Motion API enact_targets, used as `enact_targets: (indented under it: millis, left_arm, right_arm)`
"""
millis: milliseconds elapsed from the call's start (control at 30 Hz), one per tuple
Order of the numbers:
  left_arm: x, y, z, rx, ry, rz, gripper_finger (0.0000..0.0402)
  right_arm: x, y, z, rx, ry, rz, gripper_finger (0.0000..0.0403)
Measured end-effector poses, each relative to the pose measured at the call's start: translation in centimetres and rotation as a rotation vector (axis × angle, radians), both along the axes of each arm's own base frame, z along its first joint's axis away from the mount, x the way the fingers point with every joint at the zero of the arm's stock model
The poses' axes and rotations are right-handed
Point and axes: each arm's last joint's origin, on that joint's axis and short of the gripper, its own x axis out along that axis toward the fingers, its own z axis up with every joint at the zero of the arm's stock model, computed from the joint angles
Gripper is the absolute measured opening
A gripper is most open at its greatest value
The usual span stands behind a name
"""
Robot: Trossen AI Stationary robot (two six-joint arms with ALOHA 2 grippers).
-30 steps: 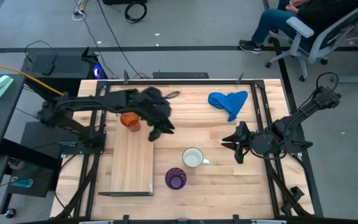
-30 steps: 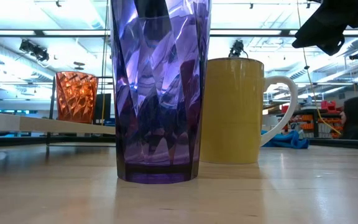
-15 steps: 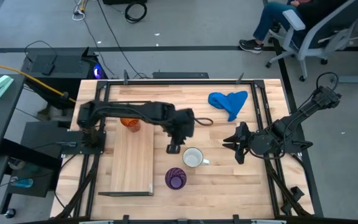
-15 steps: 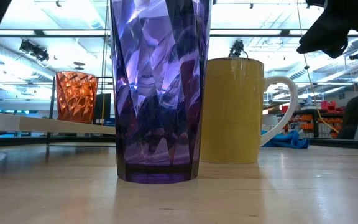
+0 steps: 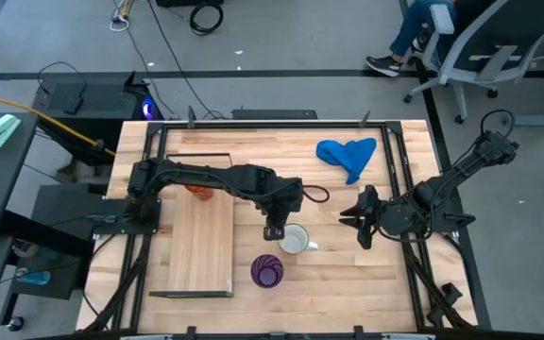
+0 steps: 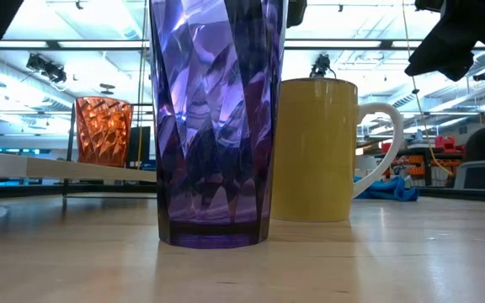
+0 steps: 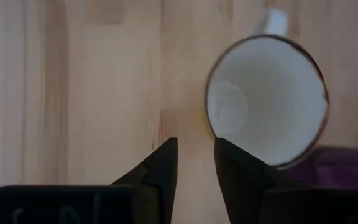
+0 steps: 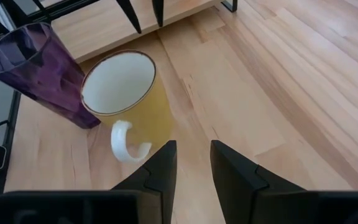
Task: Stack small to large cups/mugs on shelf
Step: Put the yellow mug on the shelf
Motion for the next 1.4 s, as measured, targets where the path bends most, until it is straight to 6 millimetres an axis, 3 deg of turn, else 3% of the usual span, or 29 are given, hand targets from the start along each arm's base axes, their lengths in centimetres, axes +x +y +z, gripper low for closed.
enact_targets:
  millis: [800,1067,1400]
  left_arm:
    - [-0.5,-2.6,-0.1,-0.227,0.068,0.538,0.0116]
    - [0.3,-3.3,-2.2,-0.27,0.126,0.648,0.0116]
    - [0.8,-3.3,-2.7,-0.314,0.118,0.753,0.0112]
  right_arm:
    - [-0.5,-0.1,-0.5,0.053,0.082,0.005,0.0105]
    - [-0.6,-0.2,-0.7,0.021,0.113,0.023,0.0105]
    - [-0.6,-0.2,-0.7,-0.024,0.12,0.062,0.0105]
